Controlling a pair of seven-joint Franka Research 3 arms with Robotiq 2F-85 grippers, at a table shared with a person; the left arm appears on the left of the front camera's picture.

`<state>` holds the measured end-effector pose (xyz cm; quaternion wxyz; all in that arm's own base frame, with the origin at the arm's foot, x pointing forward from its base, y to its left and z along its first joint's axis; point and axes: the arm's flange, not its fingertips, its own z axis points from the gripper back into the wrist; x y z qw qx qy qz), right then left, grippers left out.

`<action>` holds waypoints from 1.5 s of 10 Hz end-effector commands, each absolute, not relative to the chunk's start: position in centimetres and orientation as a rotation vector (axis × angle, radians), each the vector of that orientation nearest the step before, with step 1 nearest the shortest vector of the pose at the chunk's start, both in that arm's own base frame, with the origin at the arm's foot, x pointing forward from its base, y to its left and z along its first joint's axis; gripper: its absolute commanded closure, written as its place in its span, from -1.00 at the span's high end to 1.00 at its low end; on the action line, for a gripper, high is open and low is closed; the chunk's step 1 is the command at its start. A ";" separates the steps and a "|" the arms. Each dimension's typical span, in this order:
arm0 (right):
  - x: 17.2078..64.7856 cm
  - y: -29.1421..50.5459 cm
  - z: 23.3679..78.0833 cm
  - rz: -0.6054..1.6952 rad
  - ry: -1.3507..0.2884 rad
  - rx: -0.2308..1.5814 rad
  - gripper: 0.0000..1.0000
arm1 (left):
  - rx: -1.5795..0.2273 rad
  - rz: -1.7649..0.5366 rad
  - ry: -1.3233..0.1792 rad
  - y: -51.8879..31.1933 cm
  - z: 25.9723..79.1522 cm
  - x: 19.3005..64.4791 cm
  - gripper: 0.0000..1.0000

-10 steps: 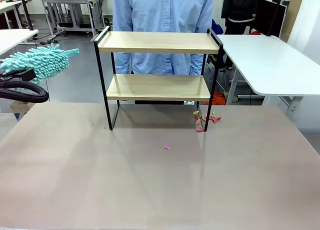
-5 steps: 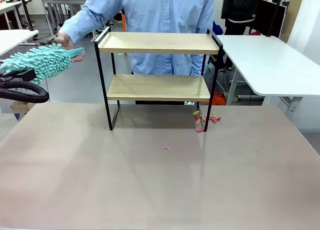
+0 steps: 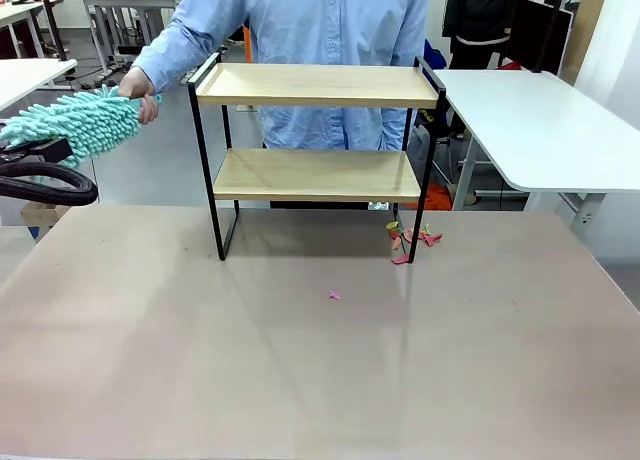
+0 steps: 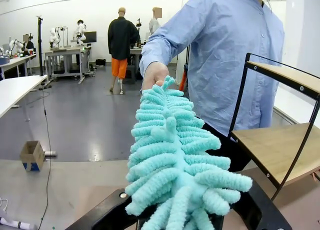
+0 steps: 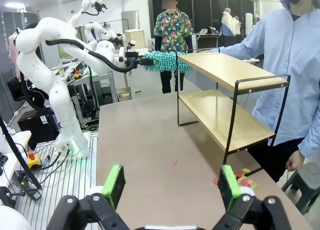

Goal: Clean the shelf.
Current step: Hand the Duster back to the human.

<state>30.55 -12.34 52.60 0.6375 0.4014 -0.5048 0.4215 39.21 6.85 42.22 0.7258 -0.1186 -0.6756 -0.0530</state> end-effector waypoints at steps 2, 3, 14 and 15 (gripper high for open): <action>30.8 -12.4 52.7 0.975 -1.180 0.916 1.00 | -0.268 -0.110 -1.494 6.8 42.5 39.1 -0.66; 30.8 -12.4 52.7 0.975 -1.180 0.916 1.00 | -0.262 -0.117 -1.491 6.8 42.3 39.2 0.47; 30.8 -12.4 52.7 0.975 -1.180 0.916 1.00 | -0.542 0.489 -1.562 21.7 60.0 31.1 1.00; 30.8 -12.4 52.7 0.975 -1.180 0.916 1.00 | -0.556 0.517 -1.572 22.9 60.1 30.6 1.00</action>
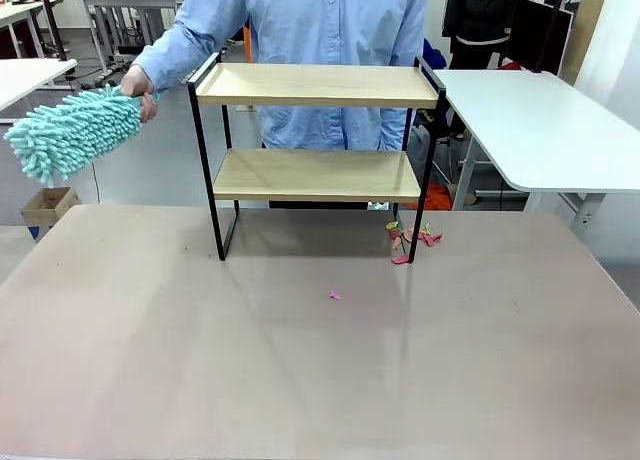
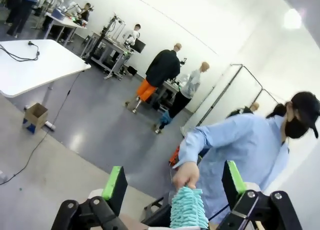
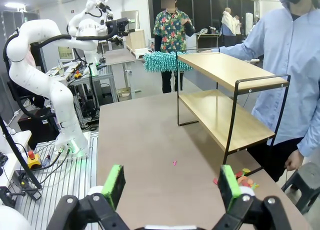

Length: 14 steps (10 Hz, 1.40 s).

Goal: Clean the shelf.
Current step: Hand the Duster back to the human.

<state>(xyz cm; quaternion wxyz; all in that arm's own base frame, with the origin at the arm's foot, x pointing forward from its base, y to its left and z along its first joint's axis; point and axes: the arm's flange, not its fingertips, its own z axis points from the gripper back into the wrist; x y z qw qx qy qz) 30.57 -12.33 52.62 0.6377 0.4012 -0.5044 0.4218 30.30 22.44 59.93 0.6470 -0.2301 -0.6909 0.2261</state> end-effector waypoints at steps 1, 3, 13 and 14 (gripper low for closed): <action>30.8 -12.4 52.7 0.975 -1.180 0.916 1.00 | -0.564 0.507 -1.589 23.5 59.9 30.1 1.00; 30.8 -12.4 52.7 0.975 -1.180 0.916 1.00 | -0.532 0.527 -1.583 23.5 59.9 29.9 1.00; 30.8 -12.4 52.7 0.975 -1.180 0.916 1.00 | -0.532 0.527 -1.583 23.5 59.9 29.9 1.00; 30.8 -12.4 52.7 0.975 -1.180 0.916 1.00 | -0.532 0.527 -1.583 23.5 59.9 29.9 1.00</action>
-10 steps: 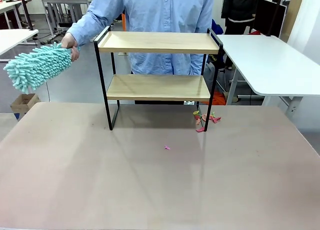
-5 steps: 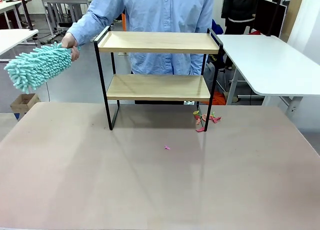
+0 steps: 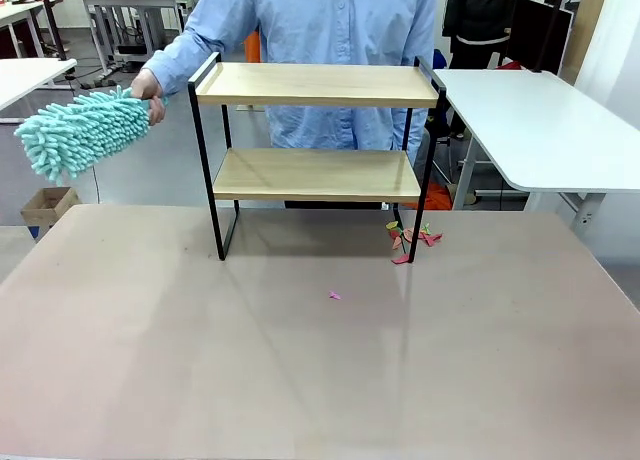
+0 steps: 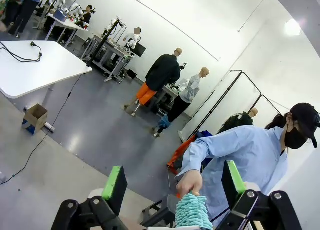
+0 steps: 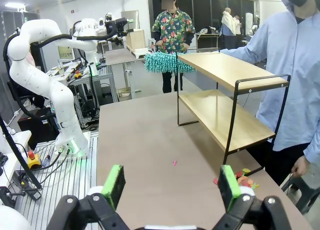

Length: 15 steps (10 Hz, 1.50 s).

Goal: Clean the shelf.
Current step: Hand the Duster back to the human.

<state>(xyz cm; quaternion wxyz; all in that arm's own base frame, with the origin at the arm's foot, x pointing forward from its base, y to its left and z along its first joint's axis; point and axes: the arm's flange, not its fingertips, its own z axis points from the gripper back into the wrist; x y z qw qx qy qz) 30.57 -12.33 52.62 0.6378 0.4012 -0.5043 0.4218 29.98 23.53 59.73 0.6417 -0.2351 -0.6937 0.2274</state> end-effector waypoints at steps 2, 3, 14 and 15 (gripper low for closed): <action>30.8 -12.4 52.7 0.975 -1.180 0.916 1.00 | -0.532 0.527 -1.583 23.5 59.9 29.9 1.00; 30.8 -12.4 52.7 0.975 -1.180 0.916 1.00 | -0.532 0.527 -1.583 23.5 59.9 29.9 1.00; 30.8 -12.4 52.7 0.975 -1.180 0.916 1.00 | -0.532 0.527 -1.583 23.5 59.9 29.9 1.00; 30.8 -12.4 52.7 0.975 -1.180 0.916 1.00 | -0.532 0.527 -1.583 23.5 59.9 29.9 1.00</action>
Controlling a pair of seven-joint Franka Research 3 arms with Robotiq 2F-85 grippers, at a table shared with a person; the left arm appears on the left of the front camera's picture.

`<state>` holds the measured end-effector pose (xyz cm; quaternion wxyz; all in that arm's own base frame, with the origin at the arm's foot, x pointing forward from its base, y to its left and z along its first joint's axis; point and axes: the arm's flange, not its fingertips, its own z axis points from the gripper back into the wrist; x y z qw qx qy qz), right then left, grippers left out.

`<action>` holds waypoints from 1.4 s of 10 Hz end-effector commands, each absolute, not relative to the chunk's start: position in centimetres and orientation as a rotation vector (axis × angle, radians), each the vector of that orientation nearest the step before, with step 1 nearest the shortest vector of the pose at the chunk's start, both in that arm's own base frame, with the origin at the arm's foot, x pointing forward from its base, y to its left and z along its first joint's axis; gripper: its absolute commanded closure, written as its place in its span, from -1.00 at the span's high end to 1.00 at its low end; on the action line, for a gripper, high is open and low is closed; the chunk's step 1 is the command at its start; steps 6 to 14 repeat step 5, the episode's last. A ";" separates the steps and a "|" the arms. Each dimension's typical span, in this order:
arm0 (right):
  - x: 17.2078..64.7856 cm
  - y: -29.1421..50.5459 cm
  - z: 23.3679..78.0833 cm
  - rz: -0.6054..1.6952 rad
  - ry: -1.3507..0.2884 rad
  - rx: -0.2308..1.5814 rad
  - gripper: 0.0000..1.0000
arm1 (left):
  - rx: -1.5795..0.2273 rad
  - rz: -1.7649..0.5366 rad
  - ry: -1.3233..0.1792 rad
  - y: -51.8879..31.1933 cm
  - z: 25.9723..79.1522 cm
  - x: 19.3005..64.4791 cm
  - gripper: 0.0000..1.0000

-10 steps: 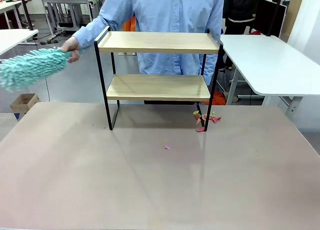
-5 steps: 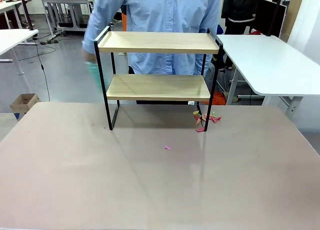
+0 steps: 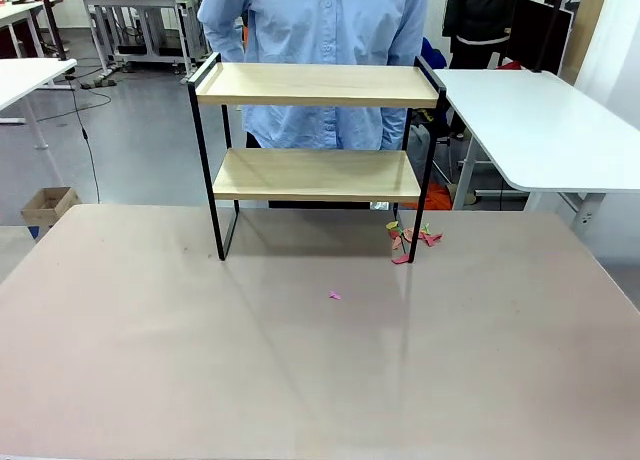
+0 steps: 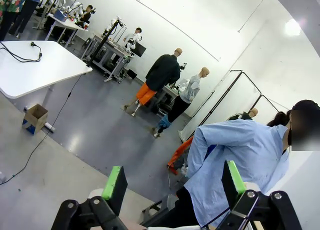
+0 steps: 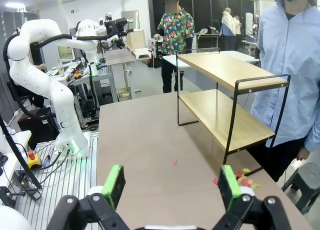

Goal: Clean the shelf.
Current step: Hand the Duster back to the human.

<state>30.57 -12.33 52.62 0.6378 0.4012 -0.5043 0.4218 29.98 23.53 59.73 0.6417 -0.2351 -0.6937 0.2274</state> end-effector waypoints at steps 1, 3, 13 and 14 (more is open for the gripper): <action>30.8 -12.4 52.7 0.975 -1.180 0.916 1.00 | -0.532 0.527 -1.583 23.5 59.9 29.9 1.00; 30.8 -12.4 52.7 0.975 -1.180 0.916 1.00 | -0.532 0.527 -1.583 23.5 59.9 29.9 1.00; 30.8 -12.4 52.7 0.975 -1.180 0.916 1.00 | -0.532 0.527 -1.583 23.5 59.9 29.9 1.00; 30.8 -12.4 52.7 0.975 -1.180 0.916 1.00 | -0.532 0.527 -1.583 23.5 59.9 29.9 1.00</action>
